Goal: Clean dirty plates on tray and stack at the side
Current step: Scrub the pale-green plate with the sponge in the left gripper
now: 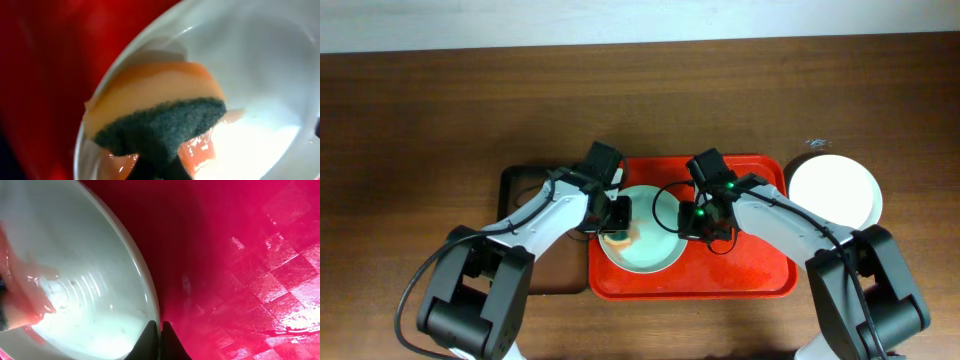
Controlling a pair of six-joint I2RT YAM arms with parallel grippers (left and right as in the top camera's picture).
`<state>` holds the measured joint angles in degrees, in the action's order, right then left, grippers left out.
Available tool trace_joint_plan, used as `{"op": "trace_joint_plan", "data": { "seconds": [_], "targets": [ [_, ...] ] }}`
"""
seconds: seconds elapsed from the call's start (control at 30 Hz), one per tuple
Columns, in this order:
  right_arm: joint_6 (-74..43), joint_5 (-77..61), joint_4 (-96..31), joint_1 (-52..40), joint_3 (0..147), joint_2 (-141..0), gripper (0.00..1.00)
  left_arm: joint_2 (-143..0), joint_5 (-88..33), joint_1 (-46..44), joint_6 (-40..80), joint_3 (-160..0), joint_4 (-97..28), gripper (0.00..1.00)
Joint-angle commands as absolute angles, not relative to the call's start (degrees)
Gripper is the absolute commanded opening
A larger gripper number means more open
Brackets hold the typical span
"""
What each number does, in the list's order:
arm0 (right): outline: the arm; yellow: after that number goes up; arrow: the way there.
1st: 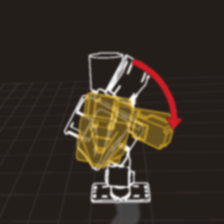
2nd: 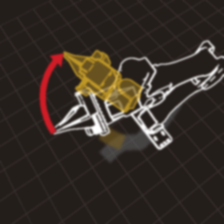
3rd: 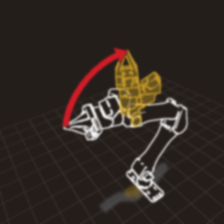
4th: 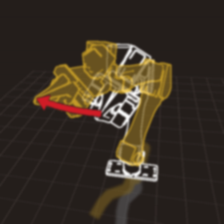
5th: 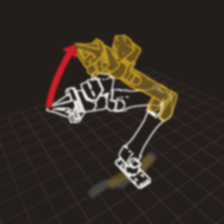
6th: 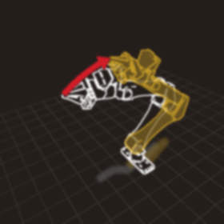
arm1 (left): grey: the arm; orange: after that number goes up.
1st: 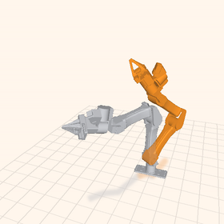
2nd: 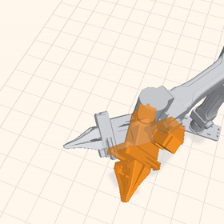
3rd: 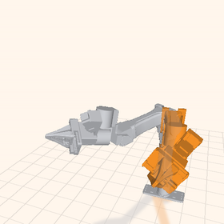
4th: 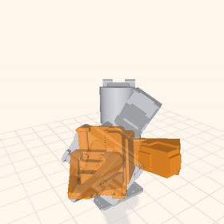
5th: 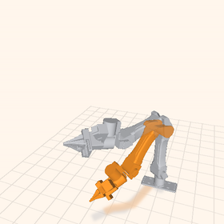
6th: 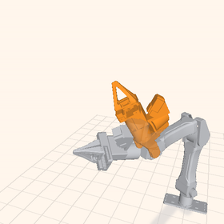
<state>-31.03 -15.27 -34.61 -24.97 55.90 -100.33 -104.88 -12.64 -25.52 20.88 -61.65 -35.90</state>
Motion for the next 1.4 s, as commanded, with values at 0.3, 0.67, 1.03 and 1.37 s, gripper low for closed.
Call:
{"op": "trace_joint_plan", "data": {
  "seconds": [0.3, 0.67, 1.03, 1.37],
  "targets": [
    [-30.5, -14.3, -34.6, -25.5, 55.4, -99.8, 0.04, -91.3, -7.5, -25.6, 22.5, -61.9, -39.6, 0.0],
    [-30.4, -14.3, -34.6, -25.5, 55.4, -99.8, 0.04, -107.9, -26.1, -26.3, 20.1, -62.1, -35.6, 0.0],
    [-30.5, -14.1, -34.6, -25.5, 55.4, -99.8, 0.04, -101.9, -10.5, -25.4, 20.2, -61.1, -34.5, 0.0],
    [-30.4, -14.1, -34.6, -25.5, 55.4, -99.8, 0.04, -107.2, -34.4, -27.4, 16.9, -65.6, -35.2, 0.0]
  ]
}}
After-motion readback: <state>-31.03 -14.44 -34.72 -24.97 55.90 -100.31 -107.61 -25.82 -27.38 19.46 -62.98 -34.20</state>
